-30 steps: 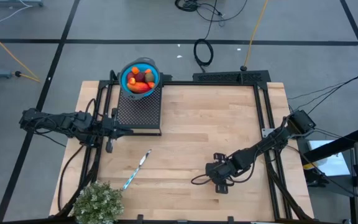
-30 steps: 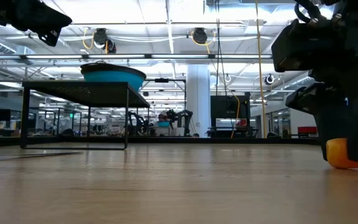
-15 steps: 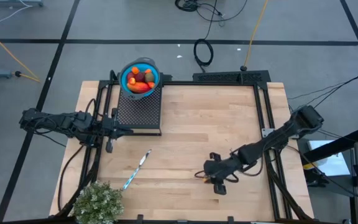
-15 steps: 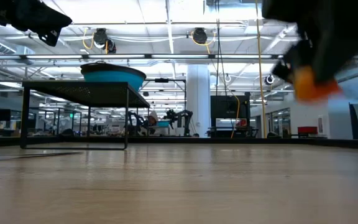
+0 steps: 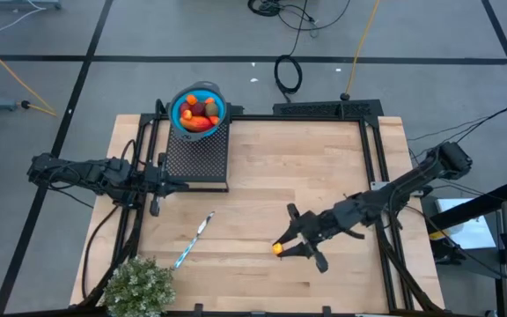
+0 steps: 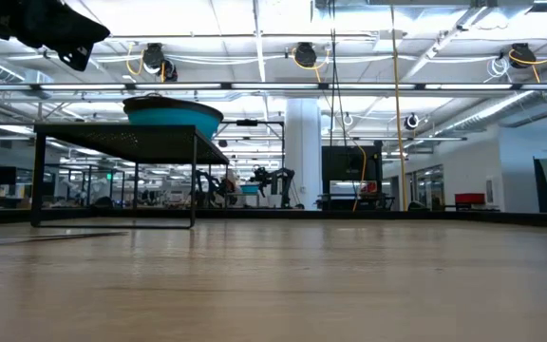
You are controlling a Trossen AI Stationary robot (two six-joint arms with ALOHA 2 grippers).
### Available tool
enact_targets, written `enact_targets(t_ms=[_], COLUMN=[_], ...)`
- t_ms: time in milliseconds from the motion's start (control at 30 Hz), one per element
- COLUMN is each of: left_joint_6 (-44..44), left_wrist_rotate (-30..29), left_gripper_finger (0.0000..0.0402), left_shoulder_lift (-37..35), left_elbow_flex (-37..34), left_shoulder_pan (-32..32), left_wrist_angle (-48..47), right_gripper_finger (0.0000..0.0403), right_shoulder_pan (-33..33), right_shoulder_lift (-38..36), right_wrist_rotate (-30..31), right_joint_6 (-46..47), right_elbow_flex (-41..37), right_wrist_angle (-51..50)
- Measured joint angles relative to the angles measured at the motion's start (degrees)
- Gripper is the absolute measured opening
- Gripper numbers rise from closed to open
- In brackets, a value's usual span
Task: Pick & Place Fruit
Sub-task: Put the orange pear into the blue strainer bowl on the shelf
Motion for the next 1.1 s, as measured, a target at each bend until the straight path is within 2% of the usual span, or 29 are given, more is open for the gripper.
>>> enact_targets(t_ms=[367, 700, 1100], left_joint_6=[-0.3, -0.3, -0.3], left_wrist_rotate=[0.1, 0.1, 0.2], left_gripper_finger=[0.001, 0.001, 0.001], left_shoulder_lift=[0.0, 0.0, 0.0], left_elbow_flex=[0.0, 0.0, 0.0], left_shoulder_pan=[0.0, 0.0, 0.0], left_wrist_angle=[-0.3, -0.2, -0.2], right_gripper_finger=[0.0107, 0.0108, 0.0112], right_shoulder_pan=[0.0, 0.1, 0.1], right_shoulder_lift=[-0.5, -0.5, -0.5], right_wrist_rotate=[-1.2, -13.4, -23.5], right_joint_6=[-12.4, -24.8, -43.0], right_elbow_flex=[0.0, 0.0, 0.0], right_wrist_angle=[15.0, 24.7, 30.4])
